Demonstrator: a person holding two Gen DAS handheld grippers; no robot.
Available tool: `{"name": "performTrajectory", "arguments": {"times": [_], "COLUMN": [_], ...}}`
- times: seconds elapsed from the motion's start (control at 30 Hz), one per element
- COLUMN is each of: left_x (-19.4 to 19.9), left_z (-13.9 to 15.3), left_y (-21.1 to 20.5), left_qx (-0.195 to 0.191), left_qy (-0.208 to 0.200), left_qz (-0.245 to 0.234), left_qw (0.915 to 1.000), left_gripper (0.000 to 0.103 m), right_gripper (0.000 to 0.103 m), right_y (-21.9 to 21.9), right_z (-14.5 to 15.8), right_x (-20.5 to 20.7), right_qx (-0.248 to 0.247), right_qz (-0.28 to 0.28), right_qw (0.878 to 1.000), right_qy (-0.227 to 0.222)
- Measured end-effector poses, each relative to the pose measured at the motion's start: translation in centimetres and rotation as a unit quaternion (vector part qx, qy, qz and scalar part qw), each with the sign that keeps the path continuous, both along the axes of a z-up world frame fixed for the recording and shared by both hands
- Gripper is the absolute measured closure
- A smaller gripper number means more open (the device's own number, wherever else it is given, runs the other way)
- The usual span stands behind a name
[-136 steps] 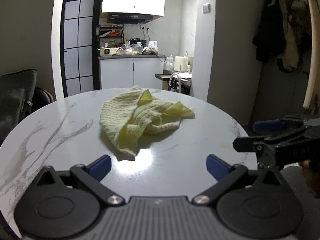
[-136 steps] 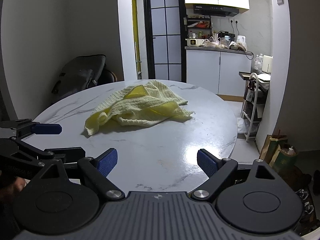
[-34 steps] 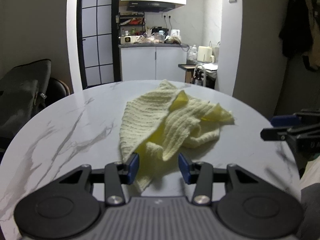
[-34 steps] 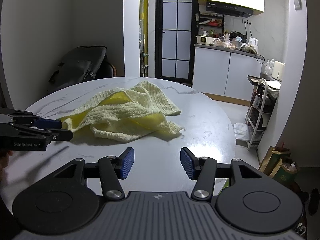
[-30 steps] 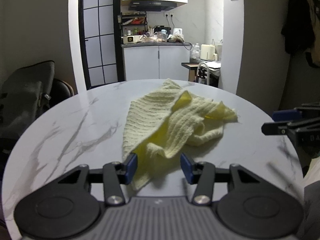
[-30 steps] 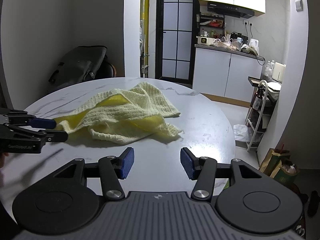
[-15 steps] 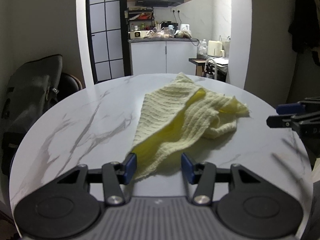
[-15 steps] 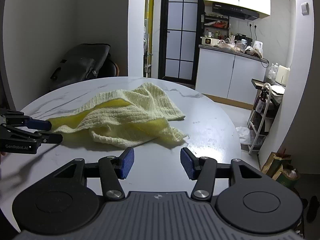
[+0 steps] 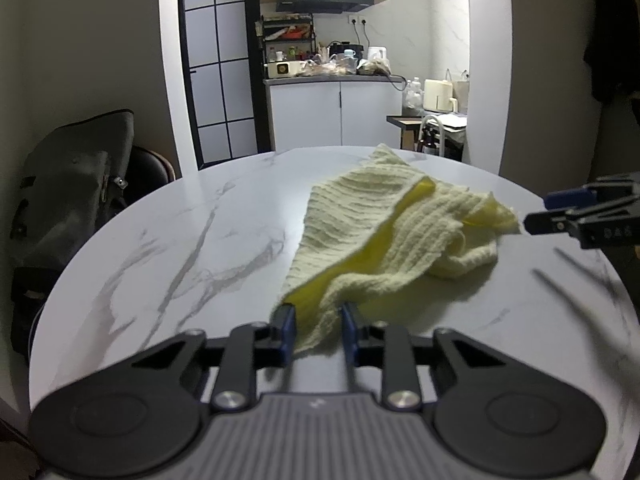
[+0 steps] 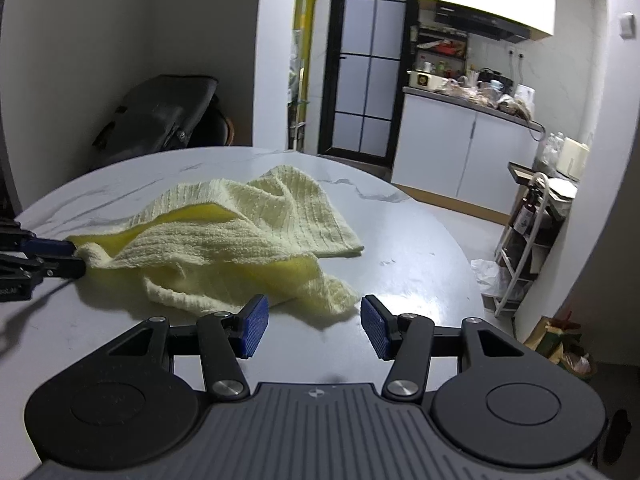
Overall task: Fold towel
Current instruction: 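Close the left tool on one towel corner while the right tool grasps another corner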
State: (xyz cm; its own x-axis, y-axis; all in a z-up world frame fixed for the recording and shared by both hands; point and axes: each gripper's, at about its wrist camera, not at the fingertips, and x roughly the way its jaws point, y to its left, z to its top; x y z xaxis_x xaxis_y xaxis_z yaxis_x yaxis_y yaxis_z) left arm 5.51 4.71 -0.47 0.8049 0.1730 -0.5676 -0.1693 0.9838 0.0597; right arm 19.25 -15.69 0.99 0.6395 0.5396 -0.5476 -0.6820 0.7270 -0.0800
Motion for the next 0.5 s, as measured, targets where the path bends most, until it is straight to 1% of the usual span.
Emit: {"name": "performTrajectory", "arguments": {"times": [0.07,0.13,0.2,0.23,0.27,0.3,0.33,0.4,0.5], "left_x": [0.0,-0.1,-0.1,-0.1,-0.1,-0.2,-0.2,-0.2,-0.3], "left_z": [0.0,0.0,0.0,0.1,0.1,0.1,0.1,0.1,0.1], "left_y": [0.1,0.3,0.5,0.6,0.7,0.8,0.9,1.1,1.3], "left_qx": [-0.003,-0.008,-0.012,-0.015,-0.017,-0.020,-0.022,-0.027,-0.034], "left_qy": [-0.001,-0.002,-0.003,-0.003,-0.004,-0.004,-0.005,-0.006,-0.007], "left_qz": [-0.001,0.000,0.000,0.000,0.000,0.000,0.000,0.001,0.000], "left_qw": [1.0000,1.0000,0.9999,0.9999,0.9998,0.9998,0.9997,0.9996,0.9994], "left_gripper": [0.087,0.097,0.098,0.098,0.098,0.098,0.098,0.098,0.098], "right_gripper": [0.047,0.047,0.049,0.053,0.060,0.065,0.068,0.086,0.098], "right_y": [0.4,0.7,0.9,1.0,1.1,1.2,1.2,1.3,1.6], "right_z": [-0.3,-0.6,-0.8,-0.9,-1.0,-1.1,-1.1,-1.1,-1.1], "right_x": [0.6,1.2,1.6,1.8,1.9,2.1,2.2,2.5,2.3], "right_qx": [-0.007,-0.011,-0.013,-0.014,-0.014,-0.013,-0.012,-0.006,-0.018], "right_qz": [0.001,-0.001,0.000,0.001,0.003,0.004,0.006,0.008,0.014], "right_qw": [1.000,1.000,1.000,1.000,1.000,1.000,1.000,0.999,0.999], "right_qy": [-0.001,0.001,0.005,0.007,0.010,0.015,0.020,0.032,0.025]}}
